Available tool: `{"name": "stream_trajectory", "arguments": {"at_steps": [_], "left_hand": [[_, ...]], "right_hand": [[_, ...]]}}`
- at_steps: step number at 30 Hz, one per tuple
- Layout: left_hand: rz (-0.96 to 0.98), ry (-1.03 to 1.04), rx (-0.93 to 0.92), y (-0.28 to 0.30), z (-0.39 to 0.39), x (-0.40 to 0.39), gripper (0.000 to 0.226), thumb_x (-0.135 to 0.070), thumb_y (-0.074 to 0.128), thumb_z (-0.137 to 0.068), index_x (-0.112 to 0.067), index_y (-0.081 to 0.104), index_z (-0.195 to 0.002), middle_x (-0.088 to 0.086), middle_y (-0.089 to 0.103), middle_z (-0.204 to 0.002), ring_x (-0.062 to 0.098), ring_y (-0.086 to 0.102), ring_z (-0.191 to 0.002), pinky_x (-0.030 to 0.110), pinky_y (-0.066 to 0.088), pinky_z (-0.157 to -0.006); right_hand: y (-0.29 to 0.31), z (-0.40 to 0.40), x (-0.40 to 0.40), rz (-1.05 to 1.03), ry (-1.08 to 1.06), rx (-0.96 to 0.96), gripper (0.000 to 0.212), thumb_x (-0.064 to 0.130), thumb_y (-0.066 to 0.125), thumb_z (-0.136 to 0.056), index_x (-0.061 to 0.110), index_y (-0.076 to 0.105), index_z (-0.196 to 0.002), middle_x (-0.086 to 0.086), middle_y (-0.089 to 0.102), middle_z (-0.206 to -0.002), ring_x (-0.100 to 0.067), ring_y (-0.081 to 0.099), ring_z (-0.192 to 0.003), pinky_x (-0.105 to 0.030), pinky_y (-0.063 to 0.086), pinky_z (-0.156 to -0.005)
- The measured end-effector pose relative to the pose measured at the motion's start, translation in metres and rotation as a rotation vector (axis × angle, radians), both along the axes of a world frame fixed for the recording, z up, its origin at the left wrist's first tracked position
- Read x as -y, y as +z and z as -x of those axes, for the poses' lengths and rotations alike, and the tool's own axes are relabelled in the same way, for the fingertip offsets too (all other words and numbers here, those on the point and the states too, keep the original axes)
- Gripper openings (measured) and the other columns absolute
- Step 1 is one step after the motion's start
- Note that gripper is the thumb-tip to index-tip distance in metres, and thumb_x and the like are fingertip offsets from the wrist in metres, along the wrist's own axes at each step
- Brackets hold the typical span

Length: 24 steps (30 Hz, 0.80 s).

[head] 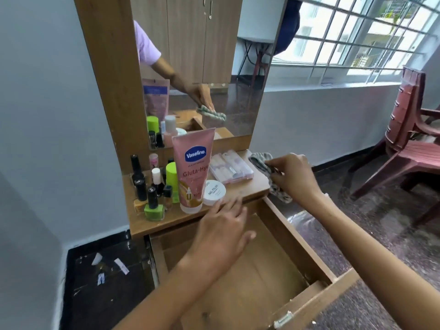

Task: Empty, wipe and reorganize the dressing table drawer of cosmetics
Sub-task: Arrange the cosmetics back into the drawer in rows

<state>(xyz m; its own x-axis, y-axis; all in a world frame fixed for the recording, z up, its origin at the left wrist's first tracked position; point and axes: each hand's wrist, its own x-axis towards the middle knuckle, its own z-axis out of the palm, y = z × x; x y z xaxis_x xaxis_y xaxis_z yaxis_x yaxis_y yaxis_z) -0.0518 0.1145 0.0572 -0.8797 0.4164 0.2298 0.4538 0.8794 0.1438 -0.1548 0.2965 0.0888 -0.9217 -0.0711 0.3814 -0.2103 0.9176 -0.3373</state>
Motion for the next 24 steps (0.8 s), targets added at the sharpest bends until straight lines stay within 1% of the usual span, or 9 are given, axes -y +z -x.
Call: {"name": "stream_trajectory", "arguments": {"at_steps": [2,5,8,11,13,17,22,23,24], "left_hand": [[0.022,0.026,-0.028,0.002,0.032,-0.027,0.059,-0.042,0.033,-0.097,-0.009,0.02,-0.145,0.009,0.007,-0.155,0.019,0.003,-0.142,0.032,-0.004,-0.112],[0.156,0.111,0.032,-0.002,0.076,-0.045,0.063,-0.041,0.026,-0.099,-0.002,0.009,-0.146,0.016,0.004,-0.154,0.024,0.0,-0.142,0.037,-0.004,-0.113],[0.197,0.162,0.066,-0.009,0.095,-0.046,0.066,-0.044,0.026,-0.098,0.0,0.01,-0.145,0.016,0.009,-0.154,0.025,0.006,-0.142,0.038,-0.002,-0.113],[0.241,0.162,0.062,-0.016,0.1,-0.044,0.072,-0.05,0.028,-0.096,-0.001,0.011,-0.146,0.014,0.011,-0.154,0.024,0.009,-0.142,0.038,0.0,-0.113],[0.243,0.158,0.049,-0.018,0.101,-0.042,0.076,-0.056,0.027,-0.094,-0.002,0.013,-0.146,0.013,0.011,-0.154,0.023,0.009,-0.142,0.038,0.001,-0.114],[0.218,0.157,0.009,-0.023,0.095,-0.036,0.081,-0.062,0.026,-0.091,-0.003,0.014,-0.145,0.012,0.011,-0.154,0.022,0.009,-0.142,0.038,-0.001,-0.113],[0.221,0.187,-0.048,-0.032,0.085,-0.029,0.086,-0.066,0.023,-0.089,-0.003,0.007,-0.146,0.013,0.007,-0.154,0.024,0.005,-0.142,0.039,-0.002,-0.114],[0.221,0.193,-0.054,-0.032,0.083,-0.029,0.086,-0.066,0.022,-0.089,-0.003,0.007,-0.146,0.014,0.007,-0.154,0.025,0.005,-0.142,0.039,-0.002,-0.113],[0.223,0.196,-0.057,-0.033,0.082,-0.029,0.086,-0.066,0.021,-0.089,-0.003,0.007,-0.146,0.014,0.007,-0.154,0.025,0.004,-0.142,0.039,-0.003,-0.113]], "right_hand": [[0.002,0.028,0.008,0.001,-0.025,0.017,0.03,0.0,0.063,-0.074,0.015,0.076,-0.095,-0.011,0.074,-0.088,-0.028,0.068,-0.082,-0.038,0.055,-0.075],[0.002,0.057,0.018,-0.013,-0.054,0.056,0.019,-0.003,0.059,-0.069,0.008,0.074,-0.075,-0.017,0.069,-0.073,-0.032,0.062,-0.07,-0.033,0.047,-0.059],[-0.004,0.074,0.021,0.005,-0.079,0.064,0.019,-0.004,0.059,-0.065,0.007,0.072,-0.073,-0.019,0.068,-0.073,-0.036,0.061,-0.073,-0.032,0.044,-0.059],[-0.01,0.086,0.024,0.031,-0.076,0.071,0.021,-0.006,0.059,-0.064,0.003,0.072,-0.077,-0.019,0.07,-0.078,-0.036,0.063,-0.078,-0.04,0.054,-0.066],[-0.013,0.089,0.025,0.039,-0.077,0.068,0.021,-0.006,0.061,-0.066,0.003,0.074,-0.08,-0.017,0.072,-0.083,-0.033,0.065,-0.082,-0.043,0.055,-0.073],[-0.023,0.092,0.029,0.041,-0.07,0.095,0.025,0.0,0.065,-0.072,0.011,0.075,-0.091,-0.011,0.073,-0.095,-0.03,0.066,-0.093,-0.036,0.054,-0.078],[-0.039,0.082,0.035,0.001,-0.004,0.107,0.021,0.016,0.054,-0.091,0.013,0.072,-0.102,-0.014,0.071,-0.101,-0.036,0.063,-0.095,-0.035,0.046,-0.072],[-0.042,0.077,0.034,0.001,0.032,0.143,0.025,0.023,0.049,-0.097,0.013,0.069,-0.108,-0.014,0.069,-0.107,-0.036,0.061,-0.101,-0.035,0.045,-0.075],[-0.045,0.072,0.032,-0.009,0.072,0.2,0.033,0.032,0.042,-0.1,0.013,0.063,-0.117,-0.014,0.064,-0.119,-0.035,0.057,-0.111,-0.036,0.044,-0.083]]}}
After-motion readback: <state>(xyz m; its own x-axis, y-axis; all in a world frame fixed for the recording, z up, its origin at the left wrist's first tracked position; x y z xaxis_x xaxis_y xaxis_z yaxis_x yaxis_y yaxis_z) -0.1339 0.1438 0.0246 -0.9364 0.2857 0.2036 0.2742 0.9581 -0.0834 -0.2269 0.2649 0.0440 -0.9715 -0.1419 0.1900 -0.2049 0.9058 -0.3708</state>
